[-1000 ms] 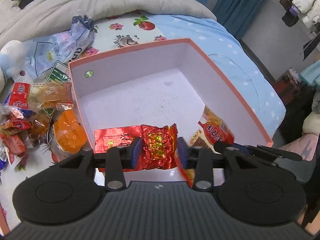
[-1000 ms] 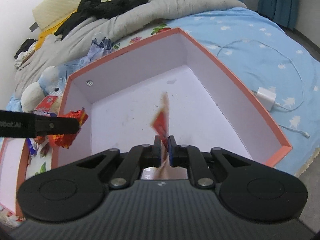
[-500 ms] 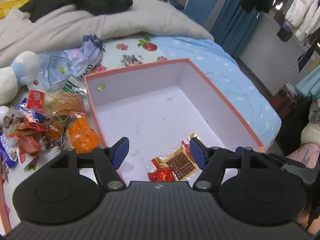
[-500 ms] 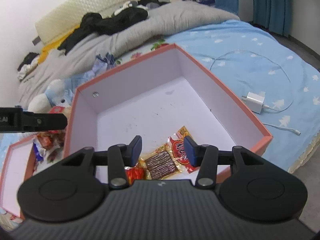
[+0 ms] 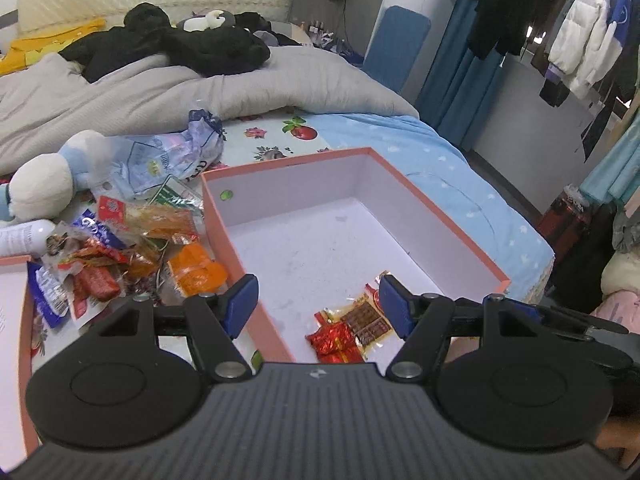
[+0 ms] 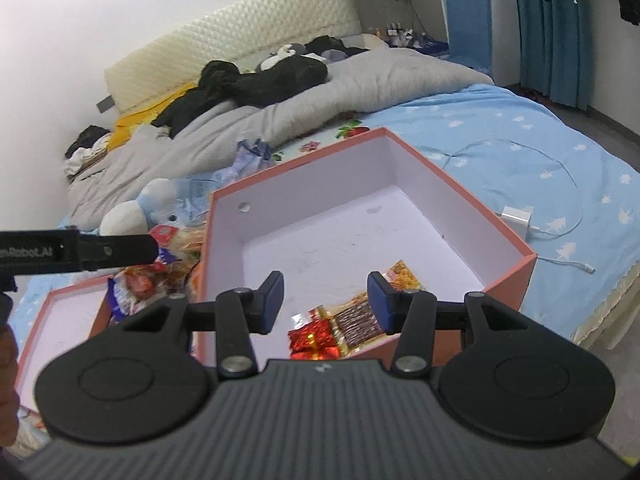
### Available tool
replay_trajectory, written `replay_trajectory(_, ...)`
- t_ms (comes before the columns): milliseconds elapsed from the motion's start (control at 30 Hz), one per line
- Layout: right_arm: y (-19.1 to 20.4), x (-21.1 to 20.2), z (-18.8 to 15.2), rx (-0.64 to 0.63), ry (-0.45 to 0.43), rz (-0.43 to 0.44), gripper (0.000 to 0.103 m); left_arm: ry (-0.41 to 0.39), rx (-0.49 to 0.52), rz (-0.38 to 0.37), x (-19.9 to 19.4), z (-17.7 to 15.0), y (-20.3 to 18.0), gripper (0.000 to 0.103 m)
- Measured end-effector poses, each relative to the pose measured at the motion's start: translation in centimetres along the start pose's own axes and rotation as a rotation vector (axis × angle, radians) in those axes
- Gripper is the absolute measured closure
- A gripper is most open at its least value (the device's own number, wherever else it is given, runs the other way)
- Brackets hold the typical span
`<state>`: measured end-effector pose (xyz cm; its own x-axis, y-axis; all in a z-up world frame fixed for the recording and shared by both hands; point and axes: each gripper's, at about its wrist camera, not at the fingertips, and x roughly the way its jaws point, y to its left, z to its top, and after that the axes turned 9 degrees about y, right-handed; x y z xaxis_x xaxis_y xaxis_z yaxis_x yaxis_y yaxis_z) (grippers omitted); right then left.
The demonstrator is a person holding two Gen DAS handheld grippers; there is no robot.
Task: Organize snacks
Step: 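Withdraw both tools from the box back toward the snack pile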
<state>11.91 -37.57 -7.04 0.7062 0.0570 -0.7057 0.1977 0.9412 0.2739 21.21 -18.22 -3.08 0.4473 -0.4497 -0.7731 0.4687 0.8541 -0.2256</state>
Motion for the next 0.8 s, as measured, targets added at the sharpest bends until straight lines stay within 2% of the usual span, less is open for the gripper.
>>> replay_trajectory(100, 0.6, -0.8, -0.7, 0.001, -0.01, 0.026, 0.054, -0.026, 0.003, -0.005, -1.5, -1.1, 0.3, 0.03)
replay_trajectory(400, 3.7, -2.5, -3.7, -0.065, -0.03, 0.072, 0.054, -0.072, 0.003, 0.046, -5.4, -4.8, 1.1, 0.028)
replay_trajectory(600, 5.8, -3.9, -6.8, -0.1, -0.023, 0.13, 0.054, -0.099, -0.074, 0.078, -8.3, -8.4, 3.3, 0.028)
replay_trajectory(800, 7.2, -5.0, -8.2, -0.119, -0.052, 0.153, 0.054, -0.132, -0.104, 0.118, -10.9, -10.7, 4.5, 0.028)
